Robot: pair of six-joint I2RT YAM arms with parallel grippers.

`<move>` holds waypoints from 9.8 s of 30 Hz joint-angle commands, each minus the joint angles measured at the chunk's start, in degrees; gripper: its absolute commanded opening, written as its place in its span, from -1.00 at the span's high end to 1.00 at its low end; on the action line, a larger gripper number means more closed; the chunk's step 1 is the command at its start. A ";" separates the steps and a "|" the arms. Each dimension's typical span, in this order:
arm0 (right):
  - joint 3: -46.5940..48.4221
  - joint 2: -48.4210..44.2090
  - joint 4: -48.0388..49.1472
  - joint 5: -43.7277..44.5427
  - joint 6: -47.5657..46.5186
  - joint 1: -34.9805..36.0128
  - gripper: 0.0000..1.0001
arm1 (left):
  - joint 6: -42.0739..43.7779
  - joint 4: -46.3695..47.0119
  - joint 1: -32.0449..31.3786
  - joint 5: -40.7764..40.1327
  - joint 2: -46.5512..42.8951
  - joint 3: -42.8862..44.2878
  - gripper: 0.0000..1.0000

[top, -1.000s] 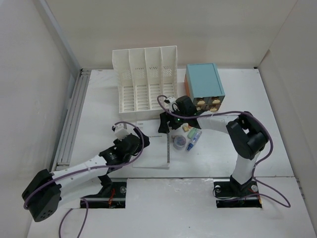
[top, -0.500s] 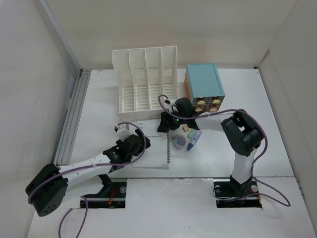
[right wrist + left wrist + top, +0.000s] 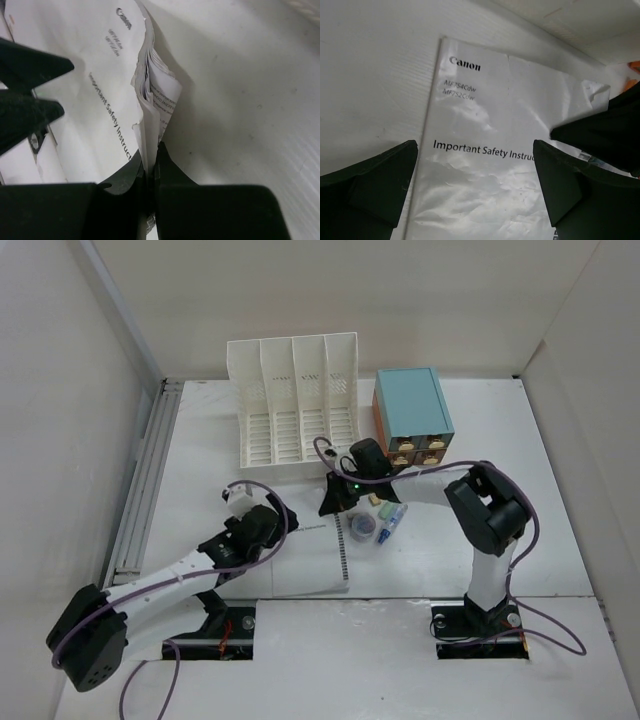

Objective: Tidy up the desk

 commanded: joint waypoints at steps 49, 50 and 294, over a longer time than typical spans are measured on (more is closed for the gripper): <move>14.75 -29.67 -22.55 -9.97 -26.83 -16.68 -1.00 | 24.61 22.47 16.35 30.01 -9.73 23.56 1.00; 14.75 -30.29 -22.03 -9.09 -26.83 -18.60 -1.00 | 26.38 21.14 15.82 27.63 -7.87 26.67 1.00; 14.04 -27.40 -25.36 -24.99 -29.20 -29.70 -1.00 | 60.07 49.09 6.24 -16.68 29.50 33.03 1.00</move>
